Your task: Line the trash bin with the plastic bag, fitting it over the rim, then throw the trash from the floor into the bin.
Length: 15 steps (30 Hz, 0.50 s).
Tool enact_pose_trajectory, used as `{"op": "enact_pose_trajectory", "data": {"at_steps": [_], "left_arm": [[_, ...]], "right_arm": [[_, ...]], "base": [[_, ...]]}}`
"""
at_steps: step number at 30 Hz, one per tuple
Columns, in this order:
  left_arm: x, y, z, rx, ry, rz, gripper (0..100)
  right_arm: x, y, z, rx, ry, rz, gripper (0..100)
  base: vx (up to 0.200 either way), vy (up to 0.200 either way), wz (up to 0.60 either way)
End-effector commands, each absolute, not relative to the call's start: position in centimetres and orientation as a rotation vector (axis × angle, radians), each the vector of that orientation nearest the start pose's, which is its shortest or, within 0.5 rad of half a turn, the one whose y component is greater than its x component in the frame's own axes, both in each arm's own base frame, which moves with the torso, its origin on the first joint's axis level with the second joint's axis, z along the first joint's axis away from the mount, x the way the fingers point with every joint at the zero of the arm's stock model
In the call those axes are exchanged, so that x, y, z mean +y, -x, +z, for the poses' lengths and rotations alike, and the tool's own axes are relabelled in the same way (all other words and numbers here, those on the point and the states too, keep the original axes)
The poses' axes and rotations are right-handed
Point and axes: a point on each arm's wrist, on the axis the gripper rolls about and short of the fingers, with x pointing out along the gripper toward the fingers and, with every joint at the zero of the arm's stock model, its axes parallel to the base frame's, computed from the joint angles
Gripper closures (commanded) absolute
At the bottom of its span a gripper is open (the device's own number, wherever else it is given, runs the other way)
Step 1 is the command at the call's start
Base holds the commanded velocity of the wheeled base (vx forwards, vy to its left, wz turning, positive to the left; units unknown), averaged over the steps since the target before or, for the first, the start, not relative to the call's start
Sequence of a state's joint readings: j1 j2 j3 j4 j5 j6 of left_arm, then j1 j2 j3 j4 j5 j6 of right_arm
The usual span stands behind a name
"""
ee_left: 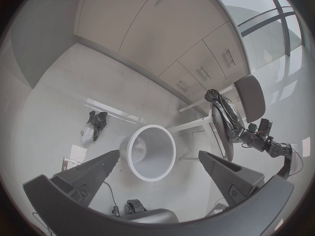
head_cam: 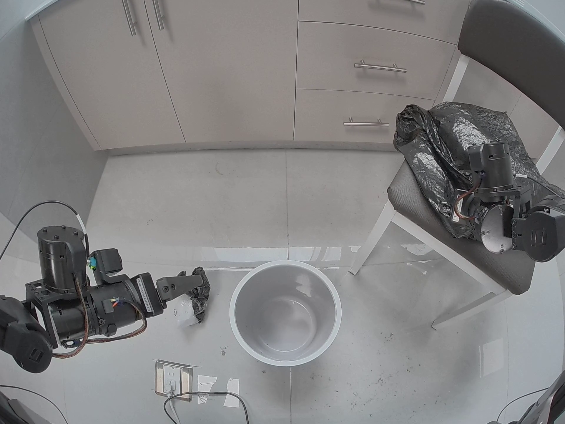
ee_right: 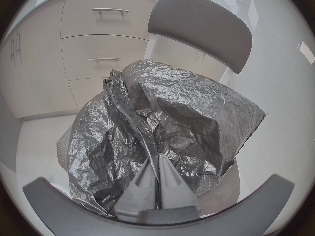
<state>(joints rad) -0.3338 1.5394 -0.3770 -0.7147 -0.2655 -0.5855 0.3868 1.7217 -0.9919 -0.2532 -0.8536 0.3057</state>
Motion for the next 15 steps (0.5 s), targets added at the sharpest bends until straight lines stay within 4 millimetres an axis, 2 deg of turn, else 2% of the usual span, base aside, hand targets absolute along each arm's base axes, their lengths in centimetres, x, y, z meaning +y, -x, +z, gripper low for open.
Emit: {"op": "enact_pose_trajectory", "data": {"at_steps": [1, 4, 6, 7, 8, 10, 11, 12, 14, 15], "left_arm": [[-7.7, -20.5, 12.6, 0.610, 0.543, -0.440, 0], [-7.6, -20.1, 12.2, 0.623, 0.542, -0.434, 0], [-7.6, -20.1, 12.2, 0.623, 0.542, -0.434, 0], [-7.6, -20.1, 12.2, 0.605, 0.544, -0.440, 0], [-7.5, -19.9, 11.9, 0.607, 0.541, -0.445, 0], [-7.5, -19.6, 11.8, 0.603, 0.535, -0.452, 0], [-7.6, -19.4, 11.7, 0.587, 0.533, -0.463, 0], [-7.6, -19.4, 11.7, 0.583, 0.533, -0.466, 0], [-7.6, -19.0, 11.5, 0.569, 0.534, -0.487, 0], [-7.6, -19.0, 11.5, 0.569, 0.534, -0.487, 0]], "right_arm": [[9.8, -28.5, 20.3, 0.288, -0.041, -0.508, 100], [9.9, -25.3, 23.0, 0.212, -0.083, -0.471, 100], [9.9, -25.3, 23.0, 0.212, -0.083, -0.471, 100], [9.7, -23.0, 24.8, 0.165, -0.115, -0.424, 100], [9.2, -21.2, 25.5, 0.144, -0.134, -0.384, 100], [9.0, -19.8, 25.6, 0.139, -0.154, -0.317, 100], [8.5, -17.5, 25.5, 0.144, -0.184, -0.181, 100], [8.3, -16.8, 25.4, 0.147, -0.190, -0.138, 100], [7.1, -13.5, 25.1, 0.130, -0.227, 0.076, 100], [7.0, -13.4, 25.1, 0.129, -0.229, 0.087, 100]], "base": [[0.000, 0.000, 0.00], [0.000, 0.000, 0.00], [0.000, 0.000, 0.00], [0.000, 0.000, 0.00], [0.000, 0.000, 0.00], [0.000, 0.000, 0.00], [0.000, 0.000, 0.00], [0.000, 0.000, 0.00], [0.000, 0.000, 0.00], [0.000, 0.000, 0.00]]}}
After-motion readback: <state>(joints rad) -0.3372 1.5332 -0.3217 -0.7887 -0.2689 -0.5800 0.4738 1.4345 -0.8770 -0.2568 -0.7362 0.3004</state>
